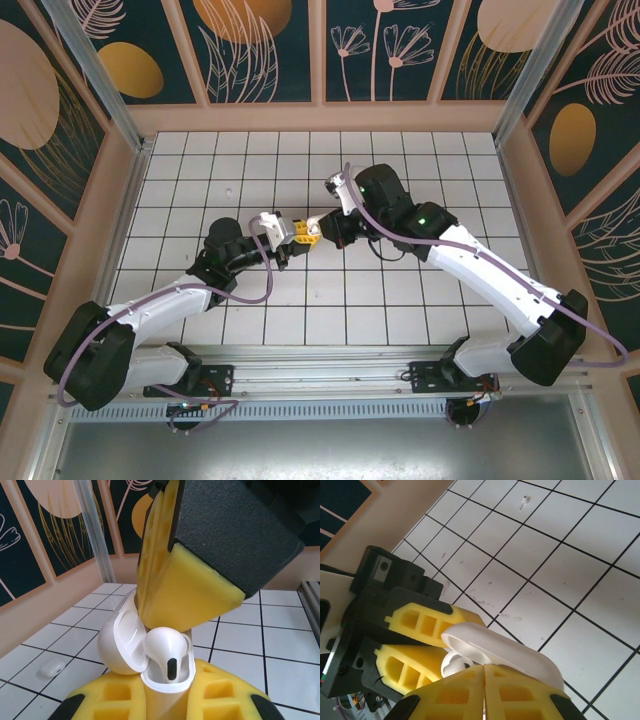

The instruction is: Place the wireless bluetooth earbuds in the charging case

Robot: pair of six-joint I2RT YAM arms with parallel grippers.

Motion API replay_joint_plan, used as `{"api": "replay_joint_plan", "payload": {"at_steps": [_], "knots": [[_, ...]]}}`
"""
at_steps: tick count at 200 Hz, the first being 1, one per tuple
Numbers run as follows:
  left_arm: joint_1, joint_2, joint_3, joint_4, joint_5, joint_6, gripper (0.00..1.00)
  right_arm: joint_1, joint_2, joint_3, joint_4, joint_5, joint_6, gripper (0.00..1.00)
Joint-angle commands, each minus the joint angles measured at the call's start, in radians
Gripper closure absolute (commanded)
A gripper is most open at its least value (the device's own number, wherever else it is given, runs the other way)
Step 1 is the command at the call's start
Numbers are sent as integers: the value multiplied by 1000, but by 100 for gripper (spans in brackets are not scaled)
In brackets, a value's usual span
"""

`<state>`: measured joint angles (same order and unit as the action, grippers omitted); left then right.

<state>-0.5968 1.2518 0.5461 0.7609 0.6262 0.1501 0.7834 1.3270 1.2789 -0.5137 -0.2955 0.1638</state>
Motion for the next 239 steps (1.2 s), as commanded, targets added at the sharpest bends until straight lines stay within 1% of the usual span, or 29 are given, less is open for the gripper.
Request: {"api": "replay_joint_plan", "payload": {"at_steps": [1,42,71,96,118,136,143,149,164,197,239], "knots": [[-7,-4,11,59,9,19,100,18,-1,21,37,-41,8,91],[-7,-1,12,61,-12,26,100,22,21,10,35,-52,8,91],[-7,8,5,83,-46,54,100,-6,7,39,-6,22,-5,91],[-7,17,-38,187,-73,102,100,-83,-36,65,-2,84,2,90],[-8,45,-53,258,-84,124,100,-161,-74,50,52,86,27,90],[-6,67,-54,304,-102,135,100,-226,-75,39,80,72,54,88],[-7,77,-58,330,-111,138,100,-230,-69,37,90,51,65,88],[-6,87,-59,352,-117,139,100,-269,-60,36,100,28,72,87],[-6,112,-58,395,-131,150,100,-299,-38,31,121,-12,84,84],[-7,152,-61,481,-190,199,100,-379,15,5,147,-12,115,83],[-6,169,-58,508,-232,279,100,-453,92,-15,170,-24,160,81]]}}
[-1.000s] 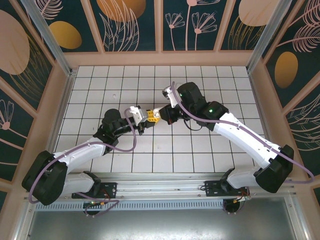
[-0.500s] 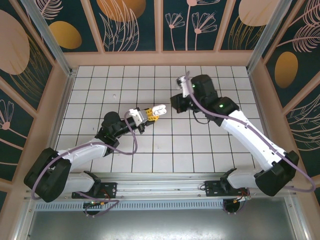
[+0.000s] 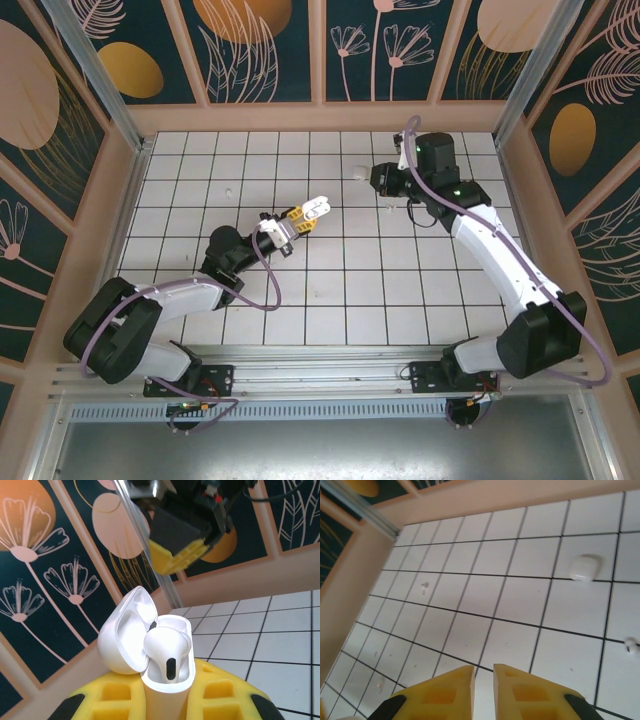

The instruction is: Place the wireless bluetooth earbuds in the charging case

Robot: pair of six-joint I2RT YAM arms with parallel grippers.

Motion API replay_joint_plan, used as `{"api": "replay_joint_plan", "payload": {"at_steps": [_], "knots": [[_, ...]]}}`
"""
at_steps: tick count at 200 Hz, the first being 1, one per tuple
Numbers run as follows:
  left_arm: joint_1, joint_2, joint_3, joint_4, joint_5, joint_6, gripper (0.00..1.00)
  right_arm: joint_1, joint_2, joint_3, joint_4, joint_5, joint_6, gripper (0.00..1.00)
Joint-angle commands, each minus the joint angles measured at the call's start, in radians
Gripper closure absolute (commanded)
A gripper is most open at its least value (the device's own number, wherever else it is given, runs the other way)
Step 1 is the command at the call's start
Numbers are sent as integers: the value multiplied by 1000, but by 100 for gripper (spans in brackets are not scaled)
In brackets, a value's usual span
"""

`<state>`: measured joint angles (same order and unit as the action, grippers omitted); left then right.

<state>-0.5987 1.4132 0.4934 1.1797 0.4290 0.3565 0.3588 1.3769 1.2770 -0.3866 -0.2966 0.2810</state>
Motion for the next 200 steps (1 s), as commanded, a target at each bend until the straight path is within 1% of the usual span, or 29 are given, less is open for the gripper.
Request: {"api": "replay_joint_plan", "payload": {"at_steps": [1,37,87,125,141,160,185,200], "knots": [[-4,7,-6,89,-35,75,100,-29,44,-12,43,-22,43,81],[-5,-11,-18,72,-58,119,100,-48,139,2,26,-19,43,76],[-5,-56,-19,-16,-84,171,100,-88,256,7,12,-22,61,68],[-5,-66,-12,-69,-107,177,100,-109,325,44,-30,-30,72,68],[-5,-64,4,-117,-119,176,100,-102,303,36,-5,-64,72,68],[-5,-55,26,-162,-111,176,100,-77,227,7,47,-112,53,68],[-6,-44,67,-225,-48,164,100,-15,118,-14,57,-144,18,67],[0,-35,100,-271,19,147,100,42,59,-23,39,-147,-12,66]]}}
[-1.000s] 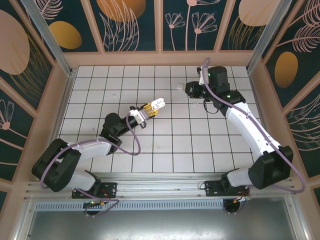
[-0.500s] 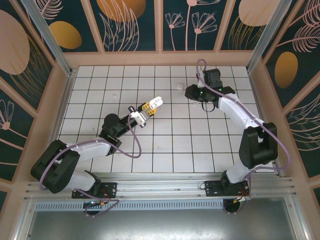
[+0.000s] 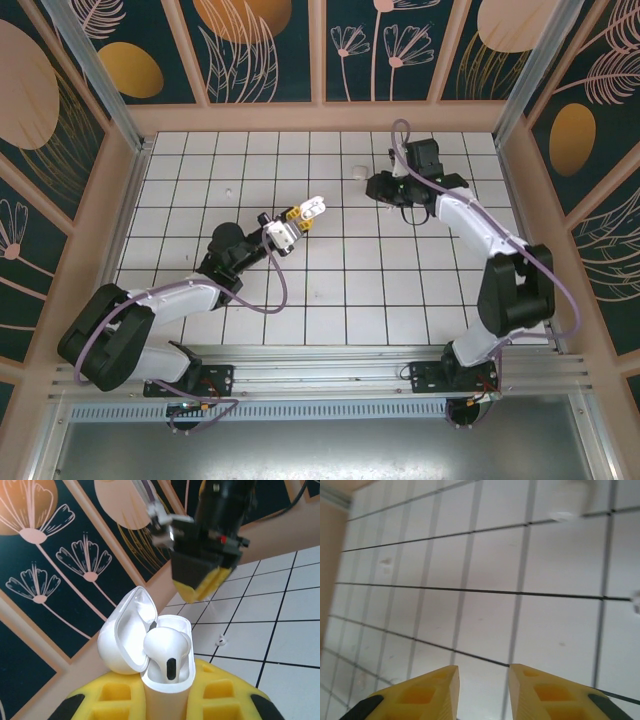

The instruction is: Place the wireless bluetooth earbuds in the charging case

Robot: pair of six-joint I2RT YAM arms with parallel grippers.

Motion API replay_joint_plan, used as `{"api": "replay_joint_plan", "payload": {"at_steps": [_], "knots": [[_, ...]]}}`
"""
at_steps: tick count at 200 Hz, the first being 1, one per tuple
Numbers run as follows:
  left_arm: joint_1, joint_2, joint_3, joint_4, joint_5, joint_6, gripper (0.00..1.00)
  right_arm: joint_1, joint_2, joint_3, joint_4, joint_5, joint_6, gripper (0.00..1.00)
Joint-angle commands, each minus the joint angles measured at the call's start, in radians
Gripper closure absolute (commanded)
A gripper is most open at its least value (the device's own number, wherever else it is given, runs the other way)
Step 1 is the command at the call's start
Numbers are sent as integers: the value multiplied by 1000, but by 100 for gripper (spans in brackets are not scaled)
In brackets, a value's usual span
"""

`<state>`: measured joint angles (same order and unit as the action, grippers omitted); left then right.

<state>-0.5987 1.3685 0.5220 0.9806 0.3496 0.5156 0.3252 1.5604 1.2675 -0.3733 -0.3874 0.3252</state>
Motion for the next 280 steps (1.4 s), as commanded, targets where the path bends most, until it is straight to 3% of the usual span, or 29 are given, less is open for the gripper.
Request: {"api": "replay_joint_plan", "payload": {"at_steps": [1,27,77,139,233,260,280], "knots": [[0,11,75,-77,102,-13,100,79,-127,-14,25,-54,-58,66],[7,21,120,-159,189,-39,100,152,-201,-14,-22,-28,-75,64],[9,16,138,-236,200,-78,100,283,-293,-26,-28,13,-72,64],[9,-27,113,-252,226,-122,100,419,-212,68,-168,110,-131,58],[9,-68,82,-247,243,-144,100,469,-105,124,-218,188,-165,57],[9,-72,80,-246,234,-142,100,474,-80,140,-239,195,-174,63],[9,-71,78,-250,223,-137,100,476,-76,148,-253,205,-179,77]]}}
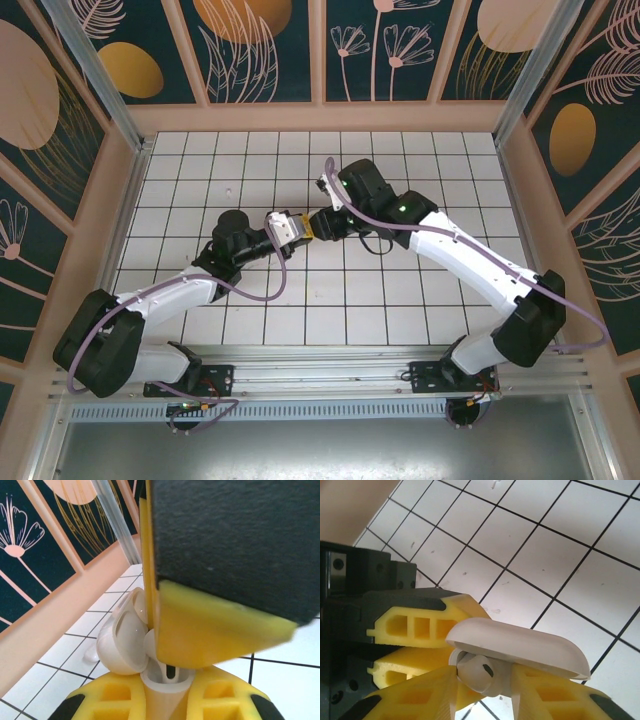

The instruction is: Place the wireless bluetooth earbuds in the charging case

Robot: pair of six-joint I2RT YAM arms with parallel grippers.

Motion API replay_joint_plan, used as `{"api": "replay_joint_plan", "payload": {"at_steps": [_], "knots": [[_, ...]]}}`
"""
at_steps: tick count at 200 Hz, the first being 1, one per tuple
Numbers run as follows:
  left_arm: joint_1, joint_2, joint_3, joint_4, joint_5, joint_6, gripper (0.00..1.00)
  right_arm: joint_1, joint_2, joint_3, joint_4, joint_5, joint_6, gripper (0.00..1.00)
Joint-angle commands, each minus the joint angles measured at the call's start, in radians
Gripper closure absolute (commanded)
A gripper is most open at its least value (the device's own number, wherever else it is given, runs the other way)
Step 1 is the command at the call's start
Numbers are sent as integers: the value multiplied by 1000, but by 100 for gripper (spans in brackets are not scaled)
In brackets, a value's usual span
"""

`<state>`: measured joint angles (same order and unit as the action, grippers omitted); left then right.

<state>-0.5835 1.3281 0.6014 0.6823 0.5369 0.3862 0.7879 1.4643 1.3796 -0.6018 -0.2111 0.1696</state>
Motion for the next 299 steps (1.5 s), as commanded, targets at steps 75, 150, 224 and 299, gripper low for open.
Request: {"api": "replay_joint_plan", "payload": {"at_steps": [75,150,224,299], "knots": [[-7,-19,-7,41,14,-3,100,0,-38,21,0,41,-11,91],[-6,-20,-20,44,-11,-7,100,-33,-92,4,17,35,44,93],[-7,-5,-56,180,-259,-65,100,-45,-104,-23,101,80,283,94],[-8,98,-51,257,-491,-103,100,-141,-155,-274,264,167,581,92]]}}
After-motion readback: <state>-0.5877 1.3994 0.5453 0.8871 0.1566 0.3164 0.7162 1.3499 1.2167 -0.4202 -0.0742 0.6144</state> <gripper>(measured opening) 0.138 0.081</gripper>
